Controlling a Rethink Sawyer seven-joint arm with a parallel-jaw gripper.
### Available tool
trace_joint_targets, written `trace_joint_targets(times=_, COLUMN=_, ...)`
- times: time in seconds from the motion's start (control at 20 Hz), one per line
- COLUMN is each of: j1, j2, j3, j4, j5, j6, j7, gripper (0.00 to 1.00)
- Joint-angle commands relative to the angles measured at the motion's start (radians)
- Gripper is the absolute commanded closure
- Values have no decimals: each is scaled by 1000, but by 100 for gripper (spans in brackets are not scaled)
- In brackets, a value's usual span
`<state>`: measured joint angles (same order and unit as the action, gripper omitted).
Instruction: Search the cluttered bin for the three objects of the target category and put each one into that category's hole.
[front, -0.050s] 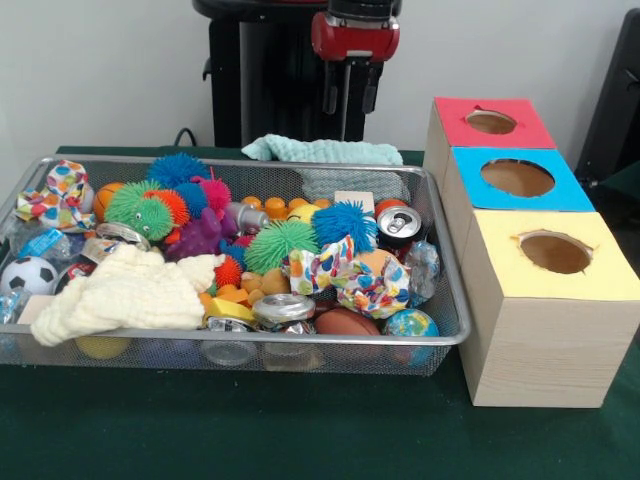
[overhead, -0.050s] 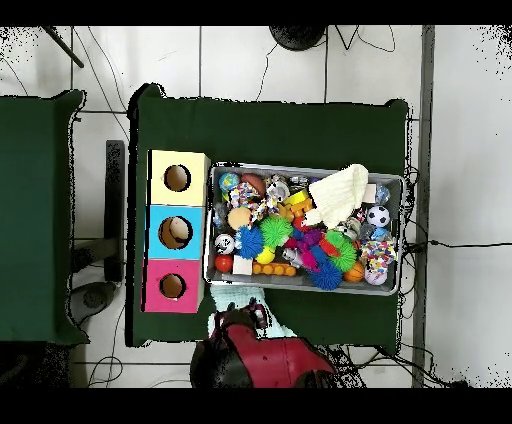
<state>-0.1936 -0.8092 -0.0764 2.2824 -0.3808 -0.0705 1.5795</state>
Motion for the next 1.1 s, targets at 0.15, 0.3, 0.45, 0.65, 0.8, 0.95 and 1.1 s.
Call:
trace_joint_targets(times=0.15, j1=20, j2=235, j3=-78, j4=53, j5=82, j6=-306, j7=321, gripper=0)
trace_joint_targets(times=0.3, j1=32, j2=257, j3=-99, j4=52, j5=97, j6=-324, j7=294, gripper=0)
trace_joint_targets(times=0.45, j1=49, j2=290, j3=-108, j4=49, j5=110, j6=-332, j7=272, gripper=0)
trace_joint_targets(times=0.65, j1=80, j2=386, j3=-117, j4=49, j5=143, j6=-452, j7=313, gripper=0)
trace_joint_targets(times=0.8, j1=94, j2=460, j3=-112, j4=34, j5=156, j6=-523, j7=342, gripper=0)
trace_joint_targets(times=0.95, j1=111, j2=448, j3=-106, j4=24, j5=156, j6=-549, j7=327, gripper=0)
trace_joint_targets(times=1.1, j1=121, j2=182, j3=-21, j4=17, j5=61, j6=-455, j7=226, gripper=0)
